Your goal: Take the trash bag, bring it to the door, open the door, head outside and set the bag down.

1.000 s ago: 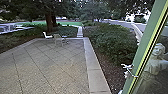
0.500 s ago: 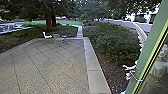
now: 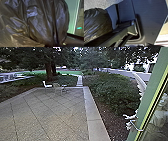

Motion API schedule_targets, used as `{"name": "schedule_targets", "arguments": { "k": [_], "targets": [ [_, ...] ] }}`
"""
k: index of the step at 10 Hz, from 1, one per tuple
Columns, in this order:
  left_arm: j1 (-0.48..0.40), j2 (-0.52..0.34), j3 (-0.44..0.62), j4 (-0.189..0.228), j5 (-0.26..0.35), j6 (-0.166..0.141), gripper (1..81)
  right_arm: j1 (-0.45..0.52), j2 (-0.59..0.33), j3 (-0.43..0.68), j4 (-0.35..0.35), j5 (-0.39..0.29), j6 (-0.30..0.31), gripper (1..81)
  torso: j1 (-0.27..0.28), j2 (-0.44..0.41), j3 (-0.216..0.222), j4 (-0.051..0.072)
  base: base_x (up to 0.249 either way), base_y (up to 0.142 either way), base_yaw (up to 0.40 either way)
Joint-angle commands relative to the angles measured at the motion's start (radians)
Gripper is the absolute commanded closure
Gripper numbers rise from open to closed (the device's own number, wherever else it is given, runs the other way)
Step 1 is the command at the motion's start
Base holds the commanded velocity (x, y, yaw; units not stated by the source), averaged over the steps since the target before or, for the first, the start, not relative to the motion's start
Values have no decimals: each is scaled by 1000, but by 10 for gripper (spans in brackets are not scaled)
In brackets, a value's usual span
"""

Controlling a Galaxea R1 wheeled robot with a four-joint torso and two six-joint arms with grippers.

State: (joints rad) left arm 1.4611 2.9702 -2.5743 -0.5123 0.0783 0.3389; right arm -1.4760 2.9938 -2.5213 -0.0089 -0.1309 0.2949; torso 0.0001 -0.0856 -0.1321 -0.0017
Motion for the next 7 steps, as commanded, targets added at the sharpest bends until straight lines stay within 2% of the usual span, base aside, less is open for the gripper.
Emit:
{"name": "schedule_targets", "arguments": {
  "k": [1, 3, 5, 7],
  "targets": [
    [-40, 0, 8, -2, 84, 2, 811, 41, 7, 12, -14, -69, -2, 10, 0, 0, 0, 0, 94, 0, 0],
    [-40, -2, 8, -6, 84, 2, 811, 38, 9, 12, -48, -70, -2, 10, 0, 0, 0, 0, 72, 0, 0],
    [-40, -5, 8, -12, 84, 2, 811, 28, 4, 10, -95, -70, 0, 10, 0, 0, 0, 0, 0, 0, 0],
    [-40, -25, 14, -14, 84, -1, 811, 19, -16, 32, -100, -69, -3, 10, 0, 0, 0, 0, 0, 0, 0]
  ]
}}
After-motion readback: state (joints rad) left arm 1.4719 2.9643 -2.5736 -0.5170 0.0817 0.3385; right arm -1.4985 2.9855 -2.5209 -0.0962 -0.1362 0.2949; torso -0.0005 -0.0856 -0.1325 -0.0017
